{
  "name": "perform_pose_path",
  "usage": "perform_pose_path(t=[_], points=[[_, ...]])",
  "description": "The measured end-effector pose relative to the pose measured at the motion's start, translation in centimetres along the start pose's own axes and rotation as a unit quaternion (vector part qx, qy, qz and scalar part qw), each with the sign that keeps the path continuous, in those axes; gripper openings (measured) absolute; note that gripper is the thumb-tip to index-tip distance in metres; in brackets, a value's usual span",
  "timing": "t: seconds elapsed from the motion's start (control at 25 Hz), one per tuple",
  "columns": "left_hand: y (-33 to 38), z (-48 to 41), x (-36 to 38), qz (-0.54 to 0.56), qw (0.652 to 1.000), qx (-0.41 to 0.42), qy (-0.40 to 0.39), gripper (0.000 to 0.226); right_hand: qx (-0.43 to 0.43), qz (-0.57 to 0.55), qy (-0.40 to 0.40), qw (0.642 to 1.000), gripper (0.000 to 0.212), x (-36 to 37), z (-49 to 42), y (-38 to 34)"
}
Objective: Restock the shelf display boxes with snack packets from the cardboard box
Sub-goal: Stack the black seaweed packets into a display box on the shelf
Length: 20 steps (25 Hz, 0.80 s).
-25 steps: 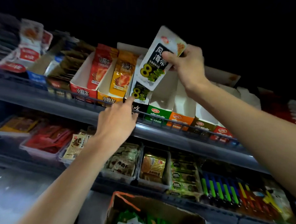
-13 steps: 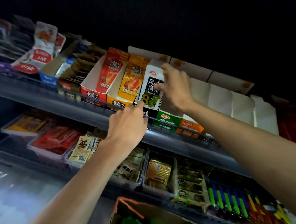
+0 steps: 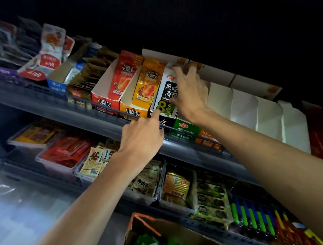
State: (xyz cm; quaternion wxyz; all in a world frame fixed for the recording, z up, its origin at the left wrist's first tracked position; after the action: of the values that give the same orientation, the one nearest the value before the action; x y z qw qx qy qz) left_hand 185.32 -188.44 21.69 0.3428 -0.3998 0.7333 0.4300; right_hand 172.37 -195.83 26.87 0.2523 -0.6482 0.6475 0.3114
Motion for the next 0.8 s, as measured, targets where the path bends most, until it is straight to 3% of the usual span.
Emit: perform_pose_path(t=[0.16,0.28,0.4,0.48,0.56,0.64,0.72,0.8], points=[[-0.2,0.2,0.2,0.023,1.0,-0.004,-0.01,0.057,-0.001,-0.103,0.021,0.994,0.078,-1.5,1.2,0.5],[0.2,0.9,-0.2,0.043,0.999,-0.002,0.023,0.054,-0.016,-0.155,0.022,0.988,0.046,-3.8,4.5,1.0],[0.4,1.9,-0.2,0.059,0.997,0.022,0.052,0.047,-0.056,-0.198,-0.035,0.978,0.02,-5.8,9.7,2.4],[0.4,2.8,0.6,0.049,0.996,0.073,0.012,0.041,-0.102,-0.206,-0.093,0.969,0.015,-6.1,14.4,3.5],[0.2,4.3,2.2,0.016,0.988,0.127,-0.085,0.035,-0.103,-0.207,-0.176,0.957,0.016,-5.1,19.6,4.2],[0.0,6.5,4.6,-0.019,0.967,0.149,-0.206,0.037,-0.07,-0.214,-0.325,0.918,0.018,-2.6,25.8,4.2],[-0.4,9.2,7.8,-0.042,0.939,0.154,-0.305,0.04,-0.028,-0.212,-0.509,0.834,0.021,1.2,32.8,4.2],[-1.4,12.4,11.1,-0.05,0.907,0.143,-0.393,0.038,0.0,-0.218,-0.617,0.756,0.022,5.2,39.3,4.5]])
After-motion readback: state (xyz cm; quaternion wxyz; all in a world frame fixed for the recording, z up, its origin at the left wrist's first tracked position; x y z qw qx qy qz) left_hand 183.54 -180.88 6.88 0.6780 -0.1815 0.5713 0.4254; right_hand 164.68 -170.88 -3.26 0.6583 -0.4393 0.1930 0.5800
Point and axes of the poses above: each hand's wrist, its own z-axis away from the middle knuckle, its own x-axis out of the palm, y = z × x, the point moved 3 cm from there along -z, towards the middle knuckle, and after that the axes turned 6 degrees about y, right-handed, at the moved point
